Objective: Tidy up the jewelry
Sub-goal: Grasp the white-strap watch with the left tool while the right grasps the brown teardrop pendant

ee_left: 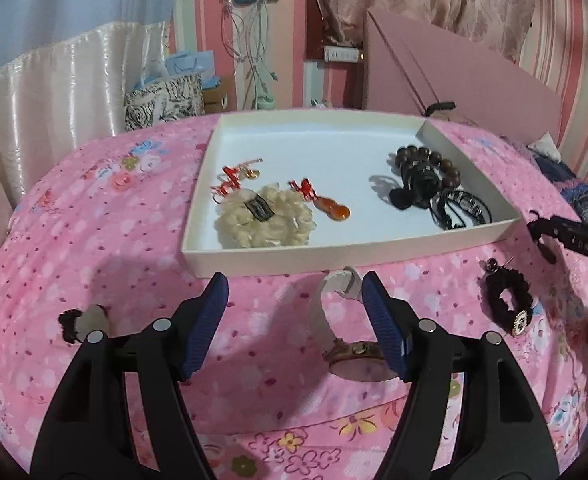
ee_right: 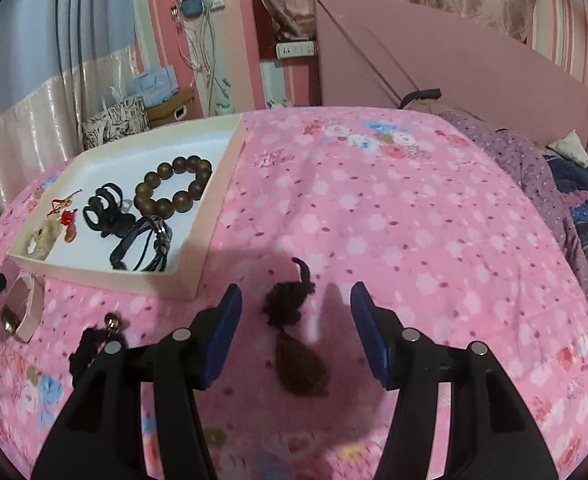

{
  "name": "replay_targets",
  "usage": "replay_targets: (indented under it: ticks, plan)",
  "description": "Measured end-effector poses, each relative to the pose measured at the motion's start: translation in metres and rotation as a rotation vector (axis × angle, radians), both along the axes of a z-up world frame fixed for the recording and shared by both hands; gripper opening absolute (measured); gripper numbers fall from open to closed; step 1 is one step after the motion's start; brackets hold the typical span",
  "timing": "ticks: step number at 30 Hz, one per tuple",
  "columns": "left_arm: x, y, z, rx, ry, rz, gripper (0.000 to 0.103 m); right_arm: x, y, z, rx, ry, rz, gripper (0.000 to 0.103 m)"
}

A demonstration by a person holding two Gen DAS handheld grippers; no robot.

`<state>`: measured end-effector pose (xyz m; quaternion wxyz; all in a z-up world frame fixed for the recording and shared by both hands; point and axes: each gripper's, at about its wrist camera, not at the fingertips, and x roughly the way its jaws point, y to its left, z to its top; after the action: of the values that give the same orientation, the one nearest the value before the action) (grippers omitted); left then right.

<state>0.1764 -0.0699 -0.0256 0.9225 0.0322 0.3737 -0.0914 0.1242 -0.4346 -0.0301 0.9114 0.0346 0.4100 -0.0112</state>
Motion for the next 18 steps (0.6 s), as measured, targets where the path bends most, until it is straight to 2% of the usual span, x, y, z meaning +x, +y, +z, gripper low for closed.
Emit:
replay_targets:
  ticks: [4, 8, 11, 12, 15, 17, 18]
  plan:
    - [0.006, -0.009, -0.011, 0.013, 0.038, -0.027, 0.068, 0.010, 0.003, -0.013, -0.021, 0.043, -0.008, 0.054]
    - [0.011, -0.023, -0.023, 0.010, 0.072, -0.079, 0.066, 0.014, 0.003, -0.017, -0.023, 0.062, -0.011, 0.045]
    - [0.012, -0.023, -0.028, -0.025, 0.078, -0.070, 0.064, 0.013, 0.006, -0.017, -0.044, 0.060, -0.010, 0.037]
    - [0.010, -0.022, -0.029, -0.037, 0.076, -0.069, 0.062, 0.013, 0.009, -0.017, -0.059, 0.057, -0.006, 0.032]
    - [0.002, -0.020, -0.030, -0.046, 0.092, -0.089, 0.056, 0.012, 0.015, -0.016, -0.099, 0.052, 0.014, 0.022]
    - [-0.004, -0.023, -0.036, -0.010, 0.113, -0.106, 0.040, 0.012, 0.015, -0.016, -0.100, 0.052, 0.016, 0.022]
    - [-0.007, -0.022, -0.037, 0.003, 0.114, -0.106, 0.039, 0.012, 0.014, -0.015, -0.089, 0.051, 0.016, 0.022]
